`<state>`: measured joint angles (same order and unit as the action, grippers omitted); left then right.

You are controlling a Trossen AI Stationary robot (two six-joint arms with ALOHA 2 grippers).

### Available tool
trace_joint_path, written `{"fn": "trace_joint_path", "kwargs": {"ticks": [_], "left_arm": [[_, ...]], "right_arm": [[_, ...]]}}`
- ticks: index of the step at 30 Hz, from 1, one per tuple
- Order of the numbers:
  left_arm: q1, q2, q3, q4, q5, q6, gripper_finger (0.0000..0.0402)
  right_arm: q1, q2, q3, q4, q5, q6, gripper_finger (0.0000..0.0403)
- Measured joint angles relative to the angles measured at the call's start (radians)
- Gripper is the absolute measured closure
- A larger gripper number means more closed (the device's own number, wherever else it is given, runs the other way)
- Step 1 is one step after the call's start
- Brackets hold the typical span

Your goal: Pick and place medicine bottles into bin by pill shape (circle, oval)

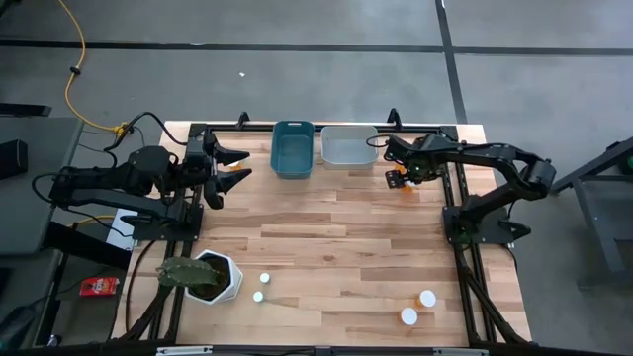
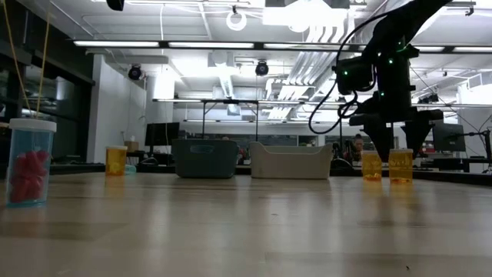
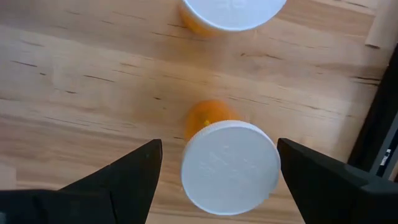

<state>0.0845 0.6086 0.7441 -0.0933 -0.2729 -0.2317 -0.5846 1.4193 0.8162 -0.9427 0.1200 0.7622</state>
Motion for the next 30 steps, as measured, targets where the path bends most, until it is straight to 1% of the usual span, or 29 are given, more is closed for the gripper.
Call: {"fn": "trace_joint_path", "kwargs": {"ticks": [3, 6, 13, 18, 21, 24, 27, 30], "left_arm": [[0.000, 0.000, 0.000, 0.000, 0.000, 0.000, 0.0169], [0.000, 0.000, 0.000, 0.000, 0.000, 0.000, 0.0169], [0.000, 0.000, 0.000, 0.000, 0.000, 0.000, 0.0169], [0.000, 0.000, 0.000, 0.000, 0.000, 0.000, 0.0169], [0.000, 0.000, 0.000, 0.000, 0.000, 0.000, 0.0169], [0.000, 0.000, 0.000, 0.000, 0.000, 0.000, 0.0169], [0.000, 0.000, 0.000, 0.000, 0.000, 0.000, 0.0169], [0.000, 0.000, 0.000, -0.001, 0.000, 0.000, 0.0169]], "right_arm": [[0.000, 0.000, 0.000, 0.001, 0.000, 0.000, 0.0098], [0.000, 0.000, 0.000, 0.001, 0.000, 0.000, 0.0115], [0.000, -0.007, 0.000, -0.006, -0.007, -0.003, 0.0182], [0.002, -0.061, 0.000, -0.009, -0.027, -0.011, 0.0221], [0.017, -0.129, 0.000, -0.011, -0.064, -0.017, 0.0224], [0.066, -0.222, 0.000, 0.012, -0.097, -0.045, 0.0214], [0.149, -0.321, 0.000, 0.092, -0.129, -0.058, 0.0205], [0.257, -0.400, 0.000, 0.219, -0.131, -0.039, 0.0205]]}}
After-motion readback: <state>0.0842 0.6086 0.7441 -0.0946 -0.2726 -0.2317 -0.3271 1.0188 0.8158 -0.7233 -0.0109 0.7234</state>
